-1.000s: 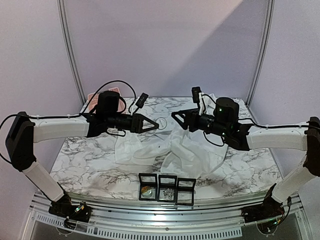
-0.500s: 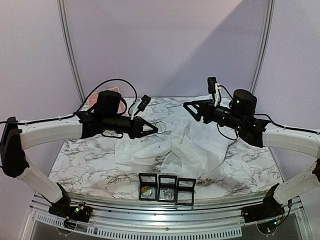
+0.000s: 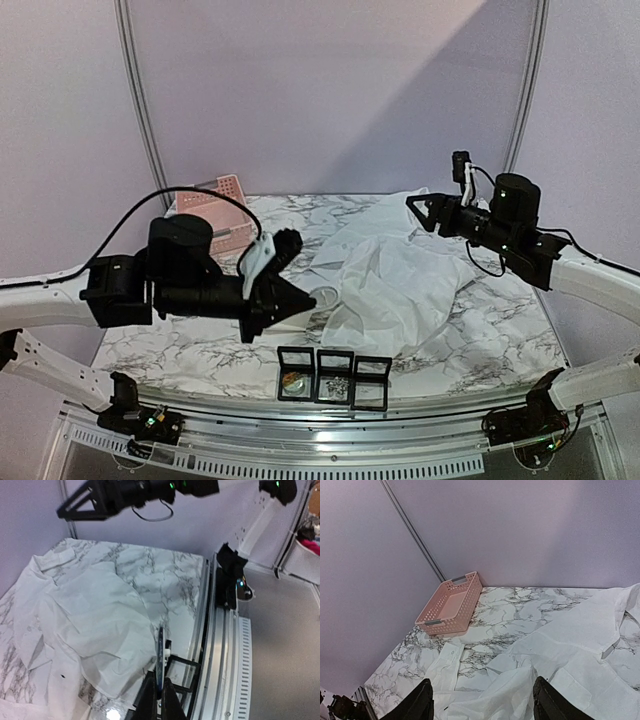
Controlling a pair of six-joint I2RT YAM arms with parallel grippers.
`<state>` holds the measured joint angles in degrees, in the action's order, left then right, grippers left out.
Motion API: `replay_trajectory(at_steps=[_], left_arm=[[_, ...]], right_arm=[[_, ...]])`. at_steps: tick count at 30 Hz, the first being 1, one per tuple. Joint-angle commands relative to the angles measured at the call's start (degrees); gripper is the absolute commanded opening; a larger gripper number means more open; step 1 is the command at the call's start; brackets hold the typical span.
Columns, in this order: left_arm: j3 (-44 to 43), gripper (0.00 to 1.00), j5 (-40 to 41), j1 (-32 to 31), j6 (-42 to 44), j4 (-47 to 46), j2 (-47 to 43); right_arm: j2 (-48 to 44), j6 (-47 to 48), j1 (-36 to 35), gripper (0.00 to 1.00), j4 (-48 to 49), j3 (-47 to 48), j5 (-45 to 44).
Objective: Remove the brooch from the garment
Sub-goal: Place the brooch in the brooch box.
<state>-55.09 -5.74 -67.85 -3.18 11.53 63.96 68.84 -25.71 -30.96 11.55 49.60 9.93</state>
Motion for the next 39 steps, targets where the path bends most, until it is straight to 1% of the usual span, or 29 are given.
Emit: replay_trajectory(at_steps=[1,4,6,10,13,21,31,39], left_arm=[[1.37,0.0,12.57,-7.66,-0.83,7.22,2.89],[1.91,0.0,16.22,-12.75,-1.07,5.08,4.89],[1.68,0.0,17.65,-14.88,-1.07,4.29,7.34],[2.29,0.0,14.96,-16.36,-2.03,-0.71,12.29],[0.52,0.0,14.54,-17.38,-0.87,-1.38,16.93],[-2.37,0.0,12.31,-17.75,2.35,-1.93,25.38],[-8.12,0.0,15.61,-17.73,2.99,0.93,33.22],[-10.46,0.0,18.91,-17.35,3.09,2.87,37.49]], right_arm=[[-1.89,0.89,0.46,0.66,-1.41,-1.9,-2.29],[-2.27,0.73,0.5,0.66,-0.32,-2.84,-2.31],[-2.35,0.54,0.59,0.66,0.08,-3.17,-2.22],[-2.13,0.49,0.59,0.66,0.72,-3.5,-1.76],[-2.0,0.62,0.66,0.66,0.87,-3.55,-1.68],[-1.89,0.76,1.07,0.66,1.17,-4.05,-1.57],[-1.78,-0.21,1.3,0.66,2.42,-5.04,-1.31],[-2.06,-0.38,1.69,0.66,2.63,-5.56,-1.24]])
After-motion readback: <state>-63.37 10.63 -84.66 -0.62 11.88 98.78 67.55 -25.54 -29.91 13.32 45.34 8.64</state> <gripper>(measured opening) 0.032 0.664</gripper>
